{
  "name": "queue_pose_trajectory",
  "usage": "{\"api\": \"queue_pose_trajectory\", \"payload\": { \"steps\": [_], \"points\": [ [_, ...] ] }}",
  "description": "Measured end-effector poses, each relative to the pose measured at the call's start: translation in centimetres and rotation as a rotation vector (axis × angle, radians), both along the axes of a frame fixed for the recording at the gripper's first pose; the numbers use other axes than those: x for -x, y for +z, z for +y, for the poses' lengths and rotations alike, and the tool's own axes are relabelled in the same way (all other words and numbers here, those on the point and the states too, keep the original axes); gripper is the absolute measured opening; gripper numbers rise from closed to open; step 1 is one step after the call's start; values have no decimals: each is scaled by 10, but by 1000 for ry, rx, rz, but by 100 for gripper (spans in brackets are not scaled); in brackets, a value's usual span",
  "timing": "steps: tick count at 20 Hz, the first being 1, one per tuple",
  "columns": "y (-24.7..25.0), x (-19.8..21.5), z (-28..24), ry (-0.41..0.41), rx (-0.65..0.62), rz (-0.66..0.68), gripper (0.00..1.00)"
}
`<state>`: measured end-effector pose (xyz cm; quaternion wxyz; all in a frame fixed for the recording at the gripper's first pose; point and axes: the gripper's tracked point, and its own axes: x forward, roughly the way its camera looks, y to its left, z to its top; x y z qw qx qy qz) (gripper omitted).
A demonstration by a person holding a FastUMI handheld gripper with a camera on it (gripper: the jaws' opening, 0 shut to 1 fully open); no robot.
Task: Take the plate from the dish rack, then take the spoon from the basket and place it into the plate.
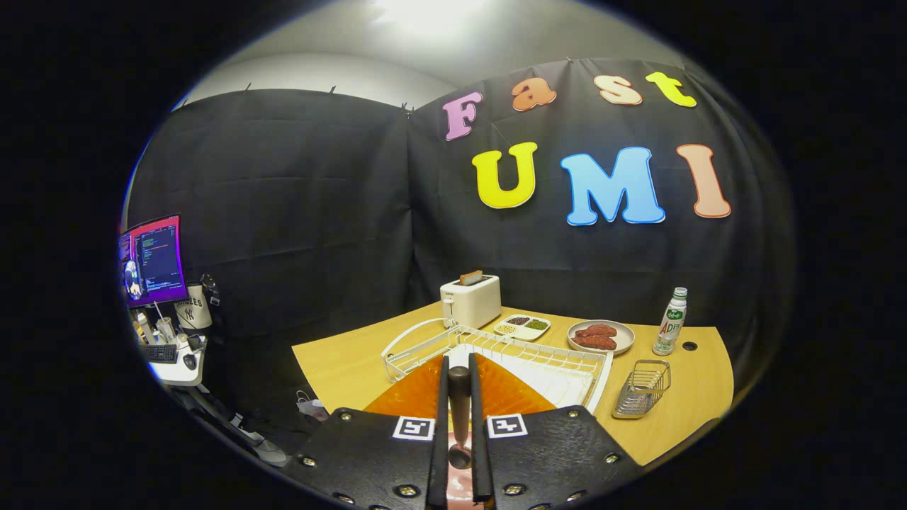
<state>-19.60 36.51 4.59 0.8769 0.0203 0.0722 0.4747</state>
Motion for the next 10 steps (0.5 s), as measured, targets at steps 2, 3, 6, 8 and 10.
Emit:
{"api": "queue_pose_trajectory", "payload": {
  "steps": [2,3,6,8,10],
  "points": [
    [-12,0,3,-1,18,10,13],
    [-15,0,4,-3,23,20,13],
    [-9,1,5,-6,3,27,15],
    [0,0,5,-4,-8,6,16],
    [2,0,3,-6,-6,-2,16]
  ]
}}
